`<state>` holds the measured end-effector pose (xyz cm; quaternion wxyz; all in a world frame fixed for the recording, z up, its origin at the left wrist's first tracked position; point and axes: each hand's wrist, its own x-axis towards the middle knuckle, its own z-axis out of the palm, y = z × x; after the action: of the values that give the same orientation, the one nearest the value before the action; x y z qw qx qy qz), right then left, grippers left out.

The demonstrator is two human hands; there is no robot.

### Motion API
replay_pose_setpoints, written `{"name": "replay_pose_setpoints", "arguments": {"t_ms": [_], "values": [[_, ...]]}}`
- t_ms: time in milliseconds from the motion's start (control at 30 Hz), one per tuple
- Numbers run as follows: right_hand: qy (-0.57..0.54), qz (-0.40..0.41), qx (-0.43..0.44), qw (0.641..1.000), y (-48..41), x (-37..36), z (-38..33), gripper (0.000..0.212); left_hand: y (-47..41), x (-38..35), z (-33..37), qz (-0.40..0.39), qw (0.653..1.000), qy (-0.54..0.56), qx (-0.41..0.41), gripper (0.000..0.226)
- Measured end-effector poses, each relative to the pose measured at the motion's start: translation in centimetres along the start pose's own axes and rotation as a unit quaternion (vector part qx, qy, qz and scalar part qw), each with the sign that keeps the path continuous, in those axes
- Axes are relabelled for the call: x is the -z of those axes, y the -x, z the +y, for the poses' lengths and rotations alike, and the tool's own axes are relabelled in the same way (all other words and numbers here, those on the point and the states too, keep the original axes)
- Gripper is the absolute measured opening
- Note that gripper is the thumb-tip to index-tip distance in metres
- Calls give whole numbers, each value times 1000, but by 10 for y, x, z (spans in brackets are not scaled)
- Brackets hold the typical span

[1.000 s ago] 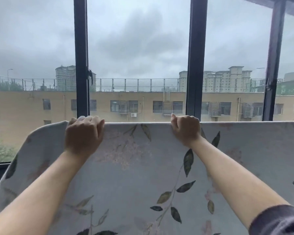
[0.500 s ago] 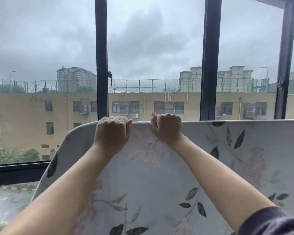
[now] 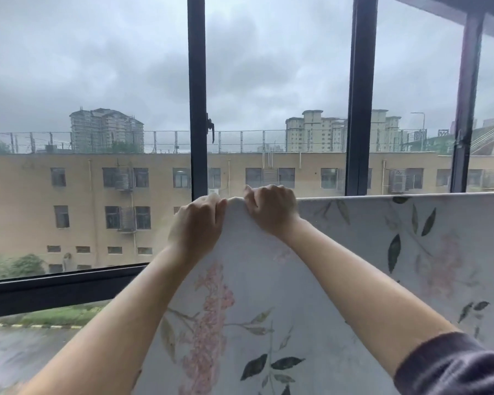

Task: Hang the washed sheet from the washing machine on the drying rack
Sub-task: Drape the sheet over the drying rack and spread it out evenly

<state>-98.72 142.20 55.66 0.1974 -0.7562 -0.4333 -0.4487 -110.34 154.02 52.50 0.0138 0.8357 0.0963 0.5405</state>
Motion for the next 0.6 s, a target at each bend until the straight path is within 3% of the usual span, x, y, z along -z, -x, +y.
{"name": "replay_pose_setpoints", "arguments": {"t_ms": [200,367,433,600], "values": [[8,10,26,1000,-5,-4,-53,51,29,21,-21,-35,987,115,108,39],[38,23,77,996,-3,-7,-60,49,86,34,-52,-162,960,179,144,49],[21,47,88,995,0,-10,-66,44,107,30,-68,-210,940,181,199,53],[51,73,118,989,9,-25,-86,49,152,17,-115,-303,839,198,406,79]]}}
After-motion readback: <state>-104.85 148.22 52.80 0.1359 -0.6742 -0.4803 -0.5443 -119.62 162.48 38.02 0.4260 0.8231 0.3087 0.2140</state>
